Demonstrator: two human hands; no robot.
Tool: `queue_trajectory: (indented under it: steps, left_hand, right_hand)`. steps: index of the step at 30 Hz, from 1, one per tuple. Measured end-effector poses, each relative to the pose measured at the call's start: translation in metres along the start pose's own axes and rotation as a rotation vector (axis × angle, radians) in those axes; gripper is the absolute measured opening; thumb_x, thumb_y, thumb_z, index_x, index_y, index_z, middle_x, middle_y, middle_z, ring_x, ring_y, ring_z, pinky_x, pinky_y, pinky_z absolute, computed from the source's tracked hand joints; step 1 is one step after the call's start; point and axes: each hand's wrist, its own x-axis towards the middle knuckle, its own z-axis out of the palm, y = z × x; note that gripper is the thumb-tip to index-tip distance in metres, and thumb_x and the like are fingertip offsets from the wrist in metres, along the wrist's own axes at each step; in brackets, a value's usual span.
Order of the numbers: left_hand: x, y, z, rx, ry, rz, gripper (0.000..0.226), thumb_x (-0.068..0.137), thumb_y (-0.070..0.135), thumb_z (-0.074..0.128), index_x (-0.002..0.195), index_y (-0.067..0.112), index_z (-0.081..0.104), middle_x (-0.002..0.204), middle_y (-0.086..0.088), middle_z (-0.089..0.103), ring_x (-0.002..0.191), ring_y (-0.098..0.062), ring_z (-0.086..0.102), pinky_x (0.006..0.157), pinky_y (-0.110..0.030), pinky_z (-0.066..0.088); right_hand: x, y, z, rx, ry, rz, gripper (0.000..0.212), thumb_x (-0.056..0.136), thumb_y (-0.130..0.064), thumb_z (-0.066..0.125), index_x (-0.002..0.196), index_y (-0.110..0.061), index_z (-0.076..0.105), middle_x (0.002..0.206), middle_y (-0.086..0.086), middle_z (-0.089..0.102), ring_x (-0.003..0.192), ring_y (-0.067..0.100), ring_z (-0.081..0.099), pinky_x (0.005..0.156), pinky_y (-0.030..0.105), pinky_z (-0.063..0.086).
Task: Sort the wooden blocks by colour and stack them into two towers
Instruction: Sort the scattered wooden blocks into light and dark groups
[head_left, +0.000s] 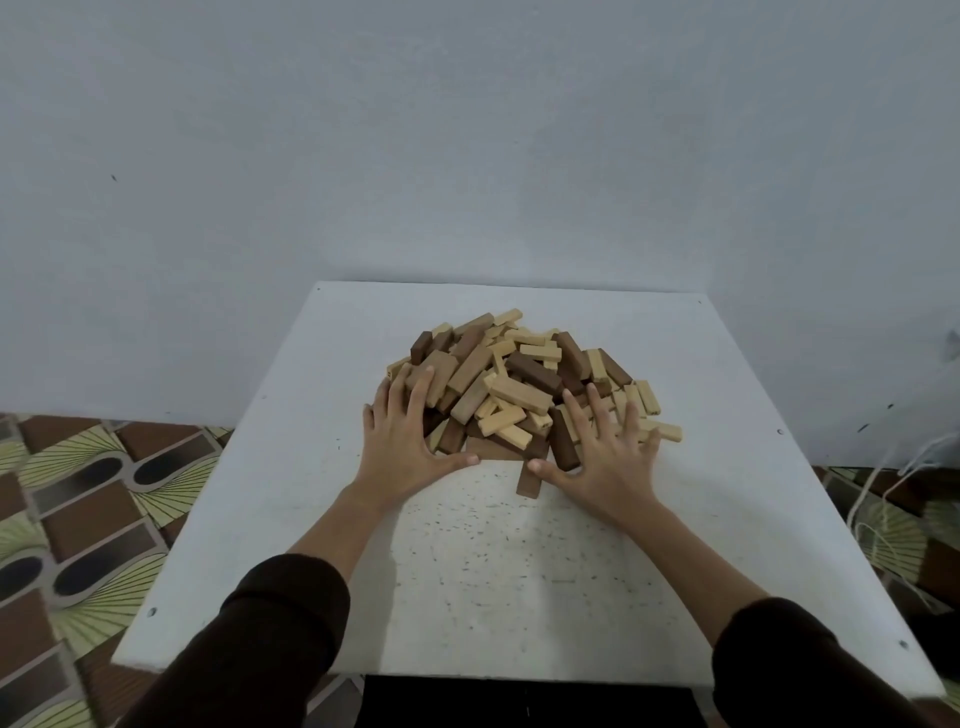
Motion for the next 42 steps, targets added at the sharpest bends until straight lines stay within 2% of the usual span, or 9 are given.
queue_trajectory:
  steps: [17,23,27,30,33,36,38,40,42]
  left_hand:
    - [0.035,-0.005,0.007,-0.008,-0.032,0.021,0.12,0.055,0.097,0.037,0.15,0.028,0.011,0.156,-0.008,0.018,0.142,-0.035,0.018,0.111,-0.058,0.024]
    - [0.041,-0.005,0.006,0.001,-0.061,0.005,0.124,0.052,0.099,0.033,0.151,0.028,0.009,0.157,-0.007,0.014,0.143,-0.035,0.013,0.111,-0.059,0.021]
    - [0.04,-0.003,0.004,0.036,-0.094,-0.022,0.126,0.049,0.1,0.03,0.151,0.031,0.003,0.159,-0.007,0.006,0.144,-0.039,0.004,0.11,-0.066,0.015]
    - [0.038,0.0,-0.001,0.075,-0.076,-0.024,0.13,0.046,0.098,0.038,0.151,0.034,-0.004,0.159,-0.006,-0.009,0.144,-0.04,-0.008,0.108,-0.069,0.007]
    - [0.034,0.008,-0.01,-0.006,-0.006,-0.002,0.13,0.045,0.094,0.046,0.15,0.033,-0.002,0.159,-0.006,-0.01,0.144,-0.039,-0.01,0.108,-0.067,0.004]
    - [0.024,0.025,-0.015,-0.134,0.097,0.098,0.111,0.061,0.087,0.045,0.149,0.029,0.01,0.156,-0.005,0.007,0.144,-0.033,0.005,0.111,-0.056,0.011]
    - [0.012,0.043,-0.012,-0.205,0.165,0.161,0.084,0.078,0.065,0.051,0.143,0.017,0.029,0.145,-0.008,0.027,0.134,-0.028,0.025,0.109,-0.046,0.026]
    - [-0.003,0.06,-0.004,-0.19,0.242,0.224,0.049,0.087,0.038,0.051,0.123,0.005,0.053,0.123,-0.012,0.049,0.114,-0.023,0.043,0.097,-0.041,0.044]
    - [-0.019,0.075,0.004,-0.147,0.331,0.303,0.026,0.088,0.021,0.047,0.095,0.003,0.065,0.096,-0.009,0.06,0.09,-0.018,0.049,0.075,-0.035,0.049]
  right_hand:
    - [0.037,0.001,-0.001,0.035,-0.008,-0.014,0.118,0.041,-0.097,-0.015,0.146,-0.043,-0.011,0.159,-0.006,-0.009,0.143,0.039,-0.009,0.107,0.067,0.004]
    - [0.043,0.003,0.0,0.042,0.0,-0.016,0.117,0.043,-0.097,-0.013,0.147,-0.043,-0.01,0.159,-0.006,-0.008,0.143,0.039,-0.009,0.108,0.068,0.004]
    - [0.043,0.002,-0.001,0.058,0.01,-0.025,0.118,0.043,-0.097,-0.012,0.147,-0.042,-0.009,0.159,-0.005,-0.008,0.144,0.038,-0.009,0.107,0.068,0.001]
    - [0.039,0.005,-0.004,0.103,0.058,-0.069,0.112,0.051,-0.095,-0.01,0.148,-0.04,-0.005,0.159,-0.004,-0.01,0.144,0.032,-0.012,0.109,0.063,-0.006]
    - [0.028,0.01,-0.011,0.264,0.193,-0.119,0.094,0.073,-0.083,0.015,0.15,-0.029,0.016,0.158,-0.001,0.008,0.146,0.026,-0.001,0.112,0.053,-0.006]
    - [0.014,0.018,-0.011,0.376,0.37,-0.158,0.064,0.085,-0.051,0.042,0.134,-0.01,0.046,0.141,0.008,0.042,0.131,0.027,0.035,0.11,0.051,0.026]
    - [0.005,0.024,-0.008,0.404,0.417,-0.163,0.042,0.084,-0.027,0.057,0.119,-0.003,0.056,0.124,0.012,0.054,0.115,0.03,0.047,0.097,0.05,0.042]
    - [-0.003,0.027,-0.005,0.406,0.374,-0.14,0.032,0.082,-0.009,0.062,0.112,-0.001,0.059,0.118,0.014,0.056,0.11,0.032,0.05,0.092,0.045,0.044]
    - [-0.01,0.027,-0.002,0.363,0.327,-0.16,0.03,0.082,-0.007,0.058,0.112,-0.001,0.06,0.118,0.014,0.057,0.11,0.033,0.05,0.091,0.043,0.043]
